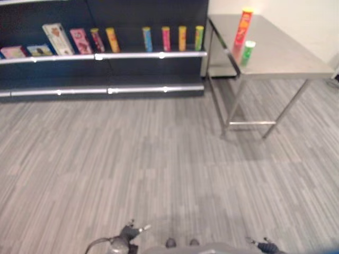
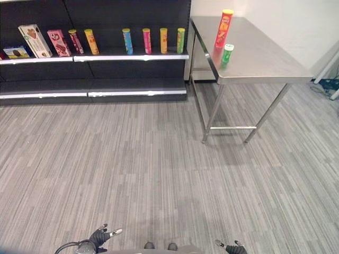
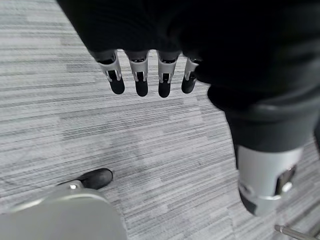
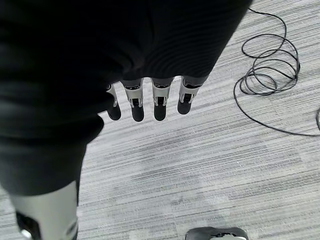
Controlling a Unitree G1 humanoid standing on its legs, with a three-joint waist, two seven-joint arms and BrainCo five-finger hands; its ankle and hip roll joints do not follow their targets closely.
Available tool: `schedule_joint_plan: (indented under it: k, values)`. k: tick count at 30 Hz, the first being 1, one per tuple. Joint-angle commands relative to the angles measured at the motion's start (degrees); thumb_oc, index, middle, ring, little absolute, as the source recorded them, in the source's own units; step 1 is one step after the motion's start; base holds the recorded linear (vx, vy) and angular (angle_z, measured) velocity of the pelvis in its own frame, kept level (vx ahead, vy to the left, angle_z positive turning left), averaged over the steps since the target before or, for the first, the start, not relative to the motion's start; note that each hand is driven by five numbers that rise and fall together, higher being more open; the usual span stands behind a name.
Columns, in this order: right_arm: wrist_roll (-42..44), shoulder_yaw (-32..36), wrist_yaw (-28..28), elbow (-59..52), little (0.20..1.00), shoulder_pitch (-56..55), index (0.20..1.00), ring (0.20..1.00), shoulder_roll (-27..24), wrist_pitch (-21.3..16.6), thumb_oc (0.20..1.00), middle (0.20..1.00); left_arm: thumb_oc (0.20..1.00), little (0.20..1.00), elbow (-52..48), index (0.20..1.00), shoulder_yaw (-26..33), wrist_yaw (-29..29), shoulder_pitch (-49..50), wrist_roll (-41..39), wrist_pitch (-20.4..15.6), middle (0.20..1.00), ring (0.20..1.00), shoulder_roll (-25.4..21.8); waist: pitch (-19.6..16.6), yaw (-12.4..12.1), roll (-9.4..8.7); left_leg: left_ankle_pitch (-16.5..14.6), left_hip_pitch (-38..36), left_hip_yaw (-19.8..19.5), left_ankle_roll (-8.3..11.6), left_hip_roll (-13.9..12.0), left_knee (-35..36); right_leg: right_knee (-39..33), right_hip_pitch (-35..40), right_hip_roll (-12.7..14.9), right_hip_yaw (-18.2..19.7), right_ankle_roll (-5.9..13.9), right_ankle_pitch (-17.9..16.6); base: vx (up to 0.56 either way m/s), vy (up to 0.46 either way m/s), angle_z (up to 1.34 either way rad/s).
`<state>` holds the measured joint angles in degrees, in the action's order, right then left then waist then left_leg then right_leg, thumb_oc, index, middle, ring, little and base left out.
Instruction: Put the goods on the table back onto the shelves and tidy them up.
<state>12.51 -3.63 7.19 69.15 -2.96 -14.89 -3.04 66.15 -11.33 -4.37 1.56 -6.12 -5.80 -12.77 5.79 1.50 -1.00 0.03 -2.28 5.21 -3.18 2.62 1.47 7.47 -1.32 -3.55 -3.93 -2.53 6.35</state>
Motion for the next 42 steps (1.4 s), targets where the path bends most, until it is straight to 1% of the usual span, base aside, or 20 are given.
schedule_joint_plan:
  k: [1,13,23,29,32,34,36,37,38,39,40,41,42]
  values:
    - [0.81,-0.35,0.59,0.00,1.000,2.33,1.000,1.000,-1.15,-1.30,1.000,1.000,1.000,1.000,0.42,1.000,0.42,-0.52,-2.91,-0.41,-1.55,1.000,1.000,-0.88,-0.70,1.30,-1.28,-3.67,-4.66,-1.08,6.42,-4.37,2.59,-8.41,4.99,4.54,2.32,10.28,-2.90,0.00,0.000,0.00]
    - [-0.02,-1.12,0.47,0.63,1.000,2.57,1.000,1.000,-0.80,-0.97,1.000,1.000,1.000,1.000,0.97,1.000,0.76,-0.61,-2.95,-0.87,-1.47,1.000,1.000,-0.72,-0.92,1.12,-1.25,-3.39,-4.41,-1.34,6.50,-4.41,2.62,-8.16,4.93,4.54,1.91,10.09,-2.83,0.00,0.000,0.00]
    - [-0.26,-1.13,0.38,1.19,1.000,2.86,1.000,1.000,-1.06,-0.66,1.000,1.000,1.000,1.000,3.11,1.000,0.09,-0.64,-2.83,1.57,-0.78,1.000,1.000,-0.78,-1.20,1.44,-0.94,-3.16,-4.09,-1.54,6.53,-4.37,2.66,-7.82,4.53,4.40,2.23,10.09,-2.82,0.00,0.000,0.00]
    - [-0.23,-0.86,0.43,1.39,1.000,2.56,1.000,1.000,-1.01,-0.54,1.000,1.000,1.000,1.000,2.75,1.000,0.36,-0.45,-2.79,0.99,-0.67,1.000,1.000,-0.55,-1.00,1.55,-0.84,-3.23,-3.80,-1.43,6.60,-4.42,2.43,-7.38,3.87,4.24,2.26,9.91,-2.76,0.00,-0.030,0.00]
    - [-0.20,-0.87,0.24,1.51,1.000,2.73,1.000,1.000,-0.94,-0.41,1.000,1.000,1.000,1.000,2.09,1.000,0.54,-0.32,-3.18,0.05,-0.74,1.000,1.000,-0.53,-0.45,1.69,-0.81,-3.57,-2.73,-1.62,6.75,-4.65,1.14,-6.27,2.68,3.97,2.59,9.70,-2.46,-0.02,-0.064,-0.03]
    - [-0.11,-1.26,0.30,1.08,1.000,3.32,1.000,1.000,-1.23,-0.57,1.000,1.000,1.000,1.000,-0.24,1.000,0.98,-0.41,-3.82,-2.88,-1.12,1.000,1.000,-0.83,1.46,1.58,-1.16,-4.72,1.12,-1.77,6.99,-4.90,-4.29,-3.82,0.34,3.69,2.84,9.14,-1.81,-0.08,-0.108,-0.02]
    - [0.21,-1.41,0.22,0.40,1.000,2.89,1.000,1.000,-1.35,-0.84,1.000,1.000,1.000,1.000,-1.28,1.000,1.51,-0.32,-3.51,-4.06,-1.20,1.000,1.000,-1.04,2.65,1.25,-1.75,-5.90,3.90,-1.63,7.71,-4.75,-9.96,-2.82,0.03,3.68,2.86,8.52,-1.27,-0.03,-0.091,0.00]
    - [0.21,-1.41,0.22,0.40,1.000,2.90,1.000,1.000,-1.34,-0.84,1.000,1.000,1.000,1.000,-1.29,1.000,1.51,-0.32,-3.51,-4.06,-1.20,1.000,1.000,-1.05,2.61,1.27,-1.73,-6.01,4.07,-1.66,7.71,-4.78,-10.19,-2.78,-0.04,3.66,2.84,8.52,-1.26,0.00,-0.089,0.02]
    - [0.53,-1.41,0.14,0.09,1.000,2.70,1.000,1.000,-1.39,-0.99,1.000,1.000,1.000,1.000,-1.33,1.000,1.80,-0.36,-3.30,-4.46,-1.16,1.000,1.000,-1.12,3.30,0.96,-2.17,-6.06,5.60,-1.70,7.76,-4.74,-13.86,-2.34,0.10,3.65,2.98,8.12,-1.09,0.00,-0.130,-0.02]
    - [0.78,-1.48,0.06,-0.03,1.000,2.67,1.000,1.000,-1.80,-0.94,1.000,1.000,1.000,1.000,-1.08,1.000,2.30,-0.45,-3.07,-5.35,-1.01,1.000,1.000,-0.90,5.26,0.04,-2.84,-4.13,10.53,-3.30,7.56,-4.40,-23.28,-1.42,0.29,3.62,3.01,7.23,-0.92,0.01,-0.161,-0.03]
    - [1.12,-1.38,0.27,-0.12,1.000,2.72,1.000,1.000,-2.02,-1.02,1.000,1.000,1.000,1.000,-0.98,1.000,2.66,-0.82,-3.00,-6.32,-1.04,1.000,1.000,-0.65,5.88,-0.15,-3.04,-3.22,12.85,-4.18,7.26,-4.08,-27.38,-0.96,0.24,3.57,3.05,6.90,-0.75,0.06,-0.137,-0.02]
    - [1.60,-1.23,0.37,-0.02,1.000,2.77,1.000,1.000,-2.04,-1.05,1.000,1.000,1.000,1.000,-0.46,1.000,2.97,-0.90,-2.99,-7.03,-1.04,1.000,1.000,-0.36,6.05,-0.11,-3.04,-2.92,14.06,-4.72,6.73,-3.87,-29.28,-0.78,0.35,3.46,3.04,6.58,-0.22,0.06,-0.052,0.03]
    - [1.60,-1.23,0.37,-0.02,1.000,2.78,1.000,1.000,-2.05,-1.05,1.000,1.000,1.000,1.000,-0.45,1.000,2.97,-0.90,-3.00,-7.04,-1.04,1.000,1.000,-0.36,6.03,-0.07,-3.00,-2.98,14.16,-4.78,6.73,-3.88,-29.40,-0.75,0.32,3.43,2.99,6.57,-0.20,0.14,-0.035,-0.06]
